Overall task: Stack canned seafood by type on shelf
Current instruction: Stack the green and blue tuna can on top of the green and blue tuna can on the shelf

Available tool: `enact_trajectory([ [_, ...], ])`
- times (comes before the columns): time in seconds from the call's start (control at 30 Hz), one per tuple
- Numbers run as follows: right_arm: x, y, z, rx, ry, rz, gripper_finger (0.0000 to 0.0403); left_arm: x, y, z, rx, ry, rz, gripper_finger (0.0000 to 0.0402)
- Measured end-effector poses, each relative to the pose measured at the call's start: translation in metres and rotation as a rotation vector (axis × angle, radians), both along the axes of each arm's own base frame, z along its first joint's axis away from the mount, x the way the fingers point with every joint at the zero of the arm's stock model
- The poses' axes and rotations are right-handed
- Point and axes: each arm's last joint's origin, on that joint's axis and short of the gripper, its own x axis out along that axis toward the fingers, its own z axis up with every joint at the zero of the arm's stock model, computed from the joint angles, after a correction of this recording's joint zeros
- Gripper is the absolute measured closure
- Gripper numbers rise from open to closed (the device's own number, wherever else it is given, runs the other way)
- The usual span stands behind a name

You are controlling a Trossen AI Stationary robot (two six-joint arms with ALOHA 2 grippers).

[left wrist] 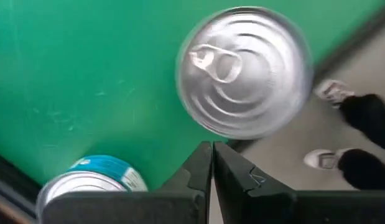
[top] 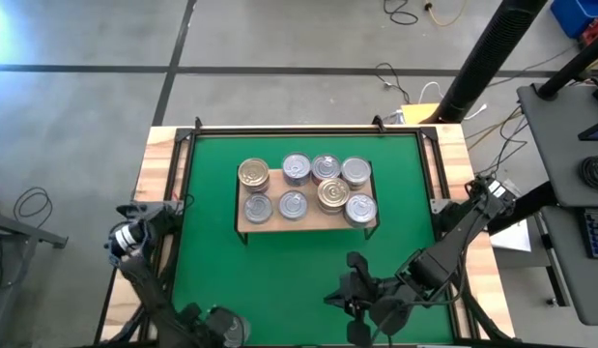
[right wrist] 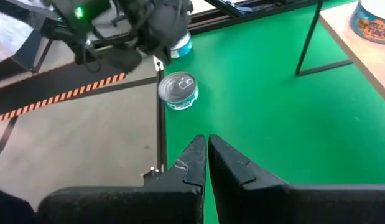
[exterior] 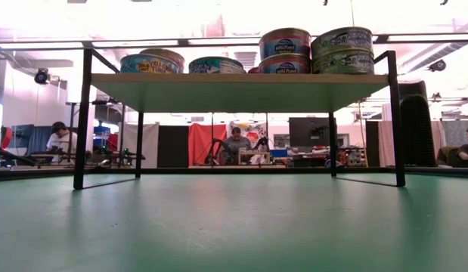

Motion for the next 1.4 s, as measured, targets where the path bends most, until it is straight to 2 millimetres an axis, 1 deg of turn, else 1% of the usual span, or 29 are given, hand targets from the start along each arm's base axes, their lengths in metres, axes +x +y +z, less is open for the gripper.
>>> enact_trajectory([
  [0.1,0.001,-0.002,0.0,-0.001,0.001,-0.006,0.0394,0.013,0.01,-0.017,-0.012,0.09,-0.018,0.0402],
  [0.2,0.001,-0.001,0.0,0.001,0.0,-0.005,0.0394,0.029,0.021,-0.036,0.009,0.128,-0.069,0.0402],
  [0.33,0.001,-0.001,0.0,0.008,0.002,-0.006,0.0394,0.056,0.041,-0.045,0.021,0.102,-0.146,0.0402],
  [0.43,0.001,-0.002,-0.001,0.003,0.007,-0.007,0.0394,0.078,0.058,-0.047,0.069,0.028,-0.194,0.0402],
  [0.53,0.0,-0.002,-0.003,-0.018,0.03,-0.009,0.0394,0.094,0.07,-0.043,0.136,-0.064,-0.212,0.0401],
  [0.6,0.0,-0.002,-0.007,-0.032,0.052,-0.012,0.0394,0.099,0.071,-0.035,0.192,-0.117,-0.226,0.0401],
  [0.67,0.001,0.002,-0.015,-0.047,0.075,-0.012,0.0394,0.101,0.068,-0.017,0.227,-0.184,-0.239,0.0401],
  [0.73,0.005,0.007,-0.025,-0.061,0.098,-0.012,0.0394,0.095,0.059,0.001,0.264,-0.224,-0.289,0.0401],
  [0.8,0.009,0.013,-0.037,-0.077,0.121,-0.008,0.0392,0.084,0.046,0.009,0.297,-0.252,-0.361,0.0401],
  [0.9,0.016,0.021,-0.056,-0.103,0.155,-0.007,0.0384,0.059,0.025,0.011,0.347,-0.299,-0.398,0.0398],
  [1.03,0.024,0.03,-0.081,-0.072,0.233,0.017,0.0357,0.027,0.0,0.011,0.386,-0.395,-0.427,0.0373],
  [1.13,0.029,0.035,-0.092,-0.049,0.25,0.034,0.0326,0.007,-0.013,0.014,0.439,-0.505,-0.423,0.0343],
  [1.2,0.031,0.037,-0.095,-0.052,0.249,0.037,0.0302,-0.004,-0.019,0.013,0.463,-0.557,-0.44,0.0318],
  [1.3,0.034,0.037,-0.1,-0.059,0.254,0.034,0.0264,-0.014,-0.024,0.007,0.469,-0.581,-0.45,0.0271],
  [1.4,0.038,0.037,-0.109,-0.066,0.27,0.023,0.0226,-0.017,-0.022,0.0,0.467,-0.583,-0.407,0.0218],
])
